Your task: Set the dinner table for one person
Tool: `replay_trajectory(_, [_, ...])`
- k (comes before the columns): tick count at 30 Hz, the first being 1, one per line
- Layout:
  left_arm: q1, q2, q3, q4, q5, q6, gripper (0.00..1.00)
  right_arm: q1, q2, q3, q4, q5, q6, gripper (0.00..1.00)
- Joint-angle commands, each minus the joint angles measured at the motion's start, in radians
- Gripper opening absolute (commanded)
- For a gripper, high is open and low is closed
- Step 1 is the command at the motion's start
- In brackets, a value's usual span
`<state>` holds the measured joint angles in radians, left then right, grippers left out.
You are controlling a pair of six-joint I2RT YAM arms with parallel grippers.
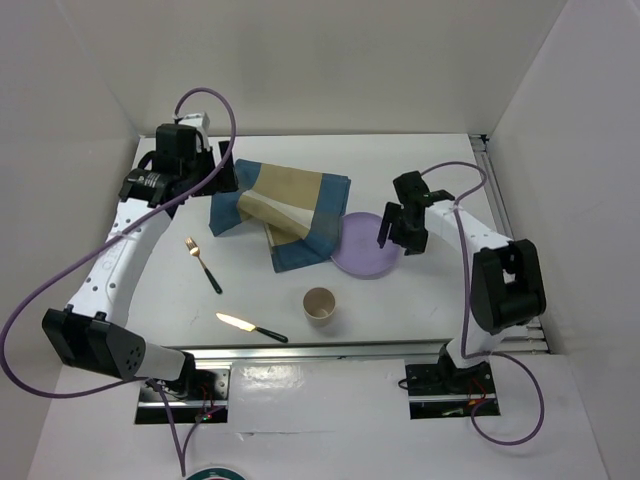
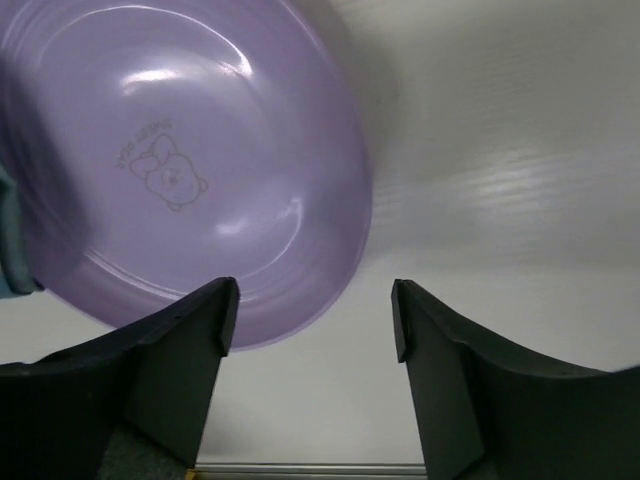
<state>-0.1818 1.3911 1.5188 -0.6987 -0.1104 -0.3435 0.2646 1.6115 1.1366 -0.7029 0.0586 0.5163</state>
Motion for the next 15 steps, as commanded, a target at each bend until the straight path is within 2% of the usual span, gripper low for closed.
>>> replay_trajectory(1, [-0.001, 0.009, 0.026, -0.002, 0.029, -0.011, 0.99, 0.045, 0.066, 0.070, 0.057, -0.025, 0.004, 0.72])
replay_trajectory(2, [-0.001, 0.009, 0.026, -0.002, 0.029, -0.011, 0.99, 0.054, 0.082, 0.093, 0.066, -0.025, 0.004, 0.66])
replay_trajectory(6, [-0.001, 0.009, 0.017, -0.002, 0.017, -0.020, 0.99, 0.064, 0.175, 0.129, 0.097, -0.051, 0.014, 0.58])
replay_trajectory(11, [-0.001, 0.000, 0.017, -0.024, 0.006, -0.031, 0.99, 0.055, 0.283, 0.172, 0.033, 0.027, 0.070, 0.58])
replay_trajectory(15, [-0.001, 0.000, 0.026, -0.024, 0.006, -0.022, 0.99, -0.028, 0.294, 0.118, -0.024, 0.090, 0.088, 0.59])
